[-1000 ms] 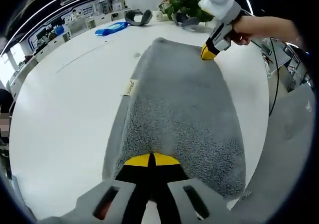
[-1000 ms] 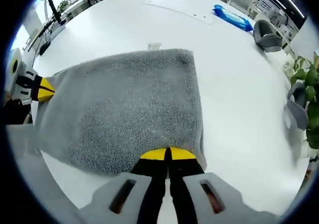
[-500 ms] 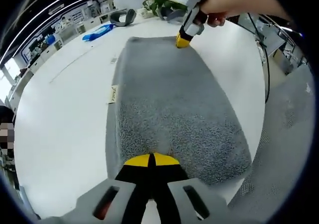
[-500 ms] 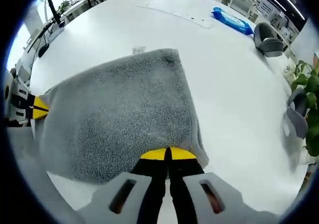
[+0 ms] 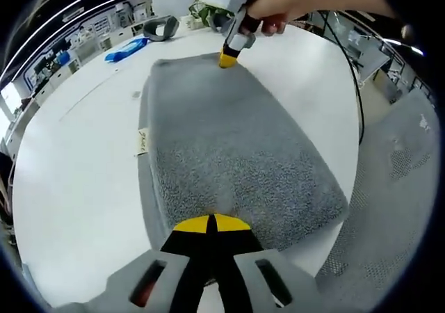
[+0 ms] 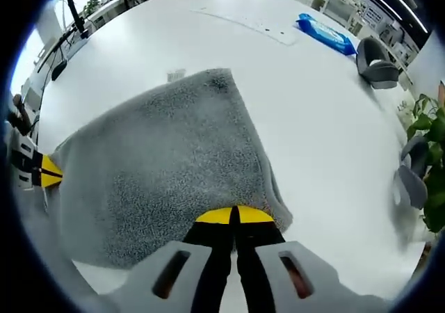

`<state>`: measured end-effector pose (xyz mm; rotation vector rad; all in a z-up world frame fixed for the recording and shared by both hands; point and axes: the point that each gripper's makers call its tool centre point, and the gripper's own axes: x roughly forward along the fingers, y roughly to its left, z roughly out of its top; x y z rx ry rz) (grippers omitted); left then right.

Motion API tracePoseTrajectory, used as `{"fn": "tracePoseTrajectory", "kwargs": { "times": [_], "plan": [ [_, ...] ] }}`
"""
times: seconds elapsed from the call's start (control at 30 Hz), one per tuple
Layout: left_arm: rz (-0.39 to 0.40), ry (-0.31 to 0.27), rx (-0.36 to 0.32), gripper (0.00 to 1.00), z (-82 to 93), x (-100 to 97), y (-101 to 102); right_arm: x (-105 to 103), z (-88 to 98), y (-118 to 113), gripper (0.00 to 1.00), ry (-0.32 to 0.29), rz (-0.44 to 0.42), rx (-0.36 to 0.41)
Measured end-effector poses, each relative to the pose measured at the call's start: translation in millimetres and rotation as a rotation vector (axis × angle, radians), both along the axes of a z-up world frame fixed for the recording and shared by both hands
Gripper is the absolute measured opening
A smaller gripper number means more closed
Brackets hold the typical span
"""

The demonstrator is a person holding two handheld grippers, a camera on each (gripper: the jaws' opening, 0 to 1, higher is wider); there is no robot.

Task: Fold the towel on the table until its edges align and the towel forms a compact rectangular stack.

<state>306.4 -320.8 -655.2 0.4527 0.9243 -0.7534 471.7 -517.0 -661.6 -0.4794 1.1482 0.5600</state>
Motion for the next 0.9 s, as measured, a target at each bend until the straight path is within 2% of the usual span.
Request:
{"fn": "tracePoseTrajectory", "kwargs": {
  "times": [0.27,0.47,0.9],
  "plan": [
    [-0.075,0.006,0.009,0.0,-0.4,-7.3,-15.9,8.5,-0.2,1.2,0.0,0.005,0.017,-0.014],
    [-0.089,0.028,0.009,0.0,-0.9,-7.2,-23.9,15.7,-1.3,3.1,0.0,0.002,0.066,-0.061],
    [-0.143,0.033,0.015,0.0,-1.5,-8.8,-41.3,27.3,-0.6,4.6,0.0,0.026,0.077,-0.033]
  ]
}}
